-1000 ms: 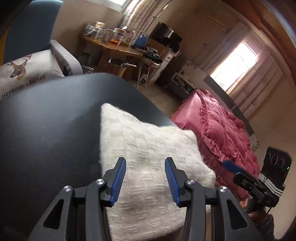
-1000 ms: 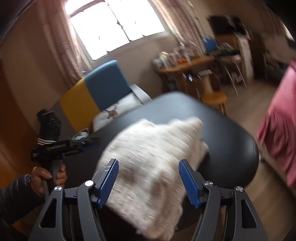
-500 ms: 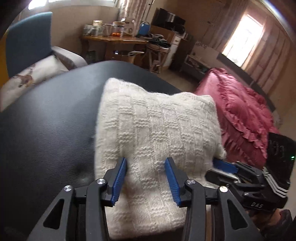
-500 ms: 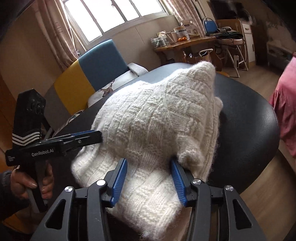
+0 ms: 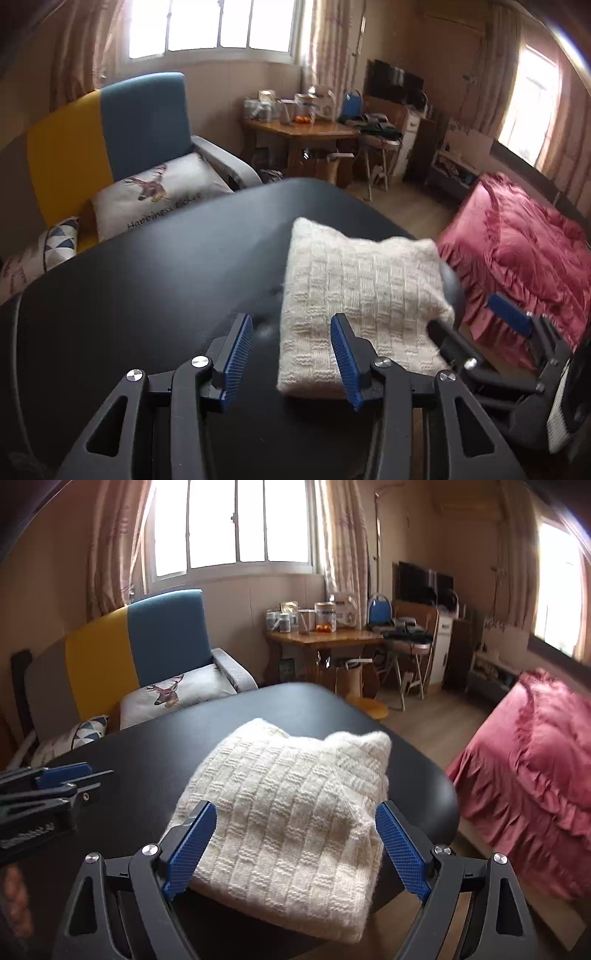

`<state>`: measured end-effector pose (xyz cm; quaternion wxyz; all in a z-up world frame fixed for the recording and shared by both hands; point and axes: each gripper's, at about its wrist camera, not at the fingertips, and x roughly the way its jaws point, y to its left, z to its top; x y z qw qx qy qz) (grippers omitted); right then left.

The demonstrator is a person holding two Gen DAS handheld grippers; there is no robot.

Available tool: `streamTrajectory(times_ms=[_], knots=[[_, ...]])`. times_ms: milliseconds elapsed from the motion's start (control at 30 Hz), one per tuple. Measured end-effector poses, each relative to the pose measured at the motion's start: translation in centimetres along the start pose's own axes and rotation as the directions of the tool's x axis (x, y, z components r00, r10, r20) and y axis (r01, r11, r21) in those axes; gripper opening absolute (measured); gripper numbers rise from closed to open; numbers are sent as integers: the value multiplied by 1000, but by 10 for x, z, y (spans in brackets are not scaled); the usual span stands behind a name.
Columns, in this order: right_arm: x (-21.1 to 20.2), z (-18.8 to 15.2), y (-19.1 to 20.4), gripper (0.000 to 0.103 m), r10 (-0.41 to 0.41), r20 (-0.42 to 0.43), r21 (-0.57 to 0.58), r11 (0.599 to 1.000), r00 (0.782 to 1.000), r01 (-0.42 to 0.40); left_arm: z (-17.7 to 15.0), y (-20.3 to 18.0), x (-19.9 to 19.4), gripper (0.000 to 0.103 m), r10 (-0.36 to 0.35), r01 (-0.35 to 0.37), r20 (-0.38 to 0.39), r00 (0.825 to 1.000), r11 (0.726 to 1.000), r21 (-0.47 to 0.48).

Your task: Fold clothes

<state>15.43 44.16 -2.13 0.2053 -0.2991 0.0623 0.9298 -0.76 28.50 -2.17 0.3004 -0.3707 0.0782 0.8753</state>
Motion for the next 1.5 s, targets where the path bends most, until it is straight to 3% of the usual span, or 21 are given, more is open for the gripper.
streamTrajectory(times_ms=[133,233,300,433,533,800,1200,1500], knots=[[-8,-1,9,95,33,22,-19,999,999,-32,8,-6,-25,44,2,-3,28,1000,999,36],[-10,-4,8,96,64,28,-8,998,998,-63,10,-3,-43,44,-107,107,69,992,994,4],[-11,-7,6,96,81,29,-1,997,996,-81,12,-2,-48,44,-144,146,77,987,989,-30],[0,-13,3,97,86,0,8,996,996,-86,14,-13,-47,44,-8,8,48,999,1000,-2],[9,-18,5,98,90,-21,16,996,996,-90,12,-22,-46,44,39,-41,57,998,999,26],[25,-25,12,99,96,-55,40,995,994,-94,9,-29,-40,44,15,-18,61,998,998,60],[39,-32,12,100,95,-88,47,995,992,-92,2,-44,-49,40,34,-57,153,988,988,145],[41,-34,11,102,93,-92,64,994,991,-88,-3,-45,-35,40,18,-25,55,998,991,128]])
